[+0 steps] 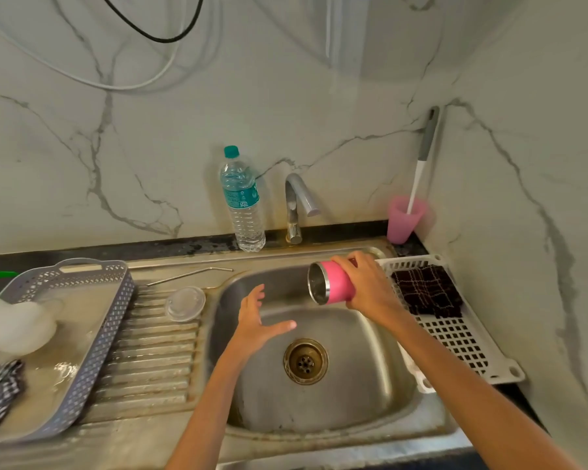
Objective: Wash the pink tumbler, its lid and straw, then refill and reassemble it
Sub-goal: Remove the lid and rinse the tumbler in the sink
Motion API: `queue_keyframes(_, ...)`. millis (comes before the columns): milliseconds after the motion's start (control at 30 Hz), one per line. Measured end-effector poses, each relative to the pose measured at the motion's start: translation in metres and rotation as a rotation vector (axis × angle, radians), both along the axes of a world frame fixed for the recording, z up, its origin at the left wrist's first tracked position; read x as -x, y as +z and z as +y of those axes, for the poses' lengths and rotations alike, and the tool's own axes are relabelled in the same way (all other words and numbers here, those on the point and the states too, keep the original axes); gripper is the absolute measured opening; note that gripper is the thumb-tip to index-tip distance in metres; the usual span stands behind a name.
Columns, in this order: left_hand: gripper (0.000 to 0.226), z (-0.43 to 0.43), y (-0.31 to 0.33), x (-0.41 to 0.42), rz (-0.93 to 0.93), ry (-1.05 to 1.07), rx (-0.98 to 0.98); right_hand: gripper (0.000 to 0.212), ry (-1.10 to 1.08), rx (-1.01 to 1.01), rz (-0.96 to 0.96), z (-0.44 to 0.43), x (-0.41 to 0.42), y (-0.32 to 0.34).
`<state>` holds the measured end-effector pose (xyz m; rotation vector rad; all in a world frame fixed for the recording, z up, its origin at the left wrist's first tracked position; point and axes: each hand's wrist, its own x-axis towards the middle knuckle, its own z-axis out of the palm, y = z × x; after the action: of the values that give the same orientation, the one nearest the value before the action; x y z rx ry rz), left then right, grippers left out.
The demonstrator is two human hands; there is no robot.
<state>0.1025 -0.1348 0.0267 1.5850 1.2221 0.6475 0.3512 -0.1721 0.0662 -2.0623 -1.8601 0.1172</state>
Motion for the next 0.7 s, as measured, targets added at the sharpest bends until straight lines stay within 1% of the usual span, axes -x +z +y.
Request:
queue_keyframes(133, 0.101, -0.001, 0.000, -0.003, 0.014, 0.019, -0.010, 0.092, 0.015, -0.014, -0.155, 0.005, -0.007, 0.000)
queue_keyframes(333, 0.102, -0.001, 0.001, -0.008, 0.017, 0.044, -0.011, 0.088, 0.024, -0.058, -0.300, 0.013, -0.011, -0.001)
queue_keyframes(500, 0.102, 0.000, 0.002, -0.015, 0.002, 0.047, -0.012, 0.083, 0.037, -0.094, -0.353, 0.017, -0.012, 0.008)
queue_keyframes(700, 0.099, 0.000, 0.004, -0.020, -0.001, 0.033, -0.003, 0.090, 0.051, -0.180, -0.423, 0.024, -0.014, 0.013)
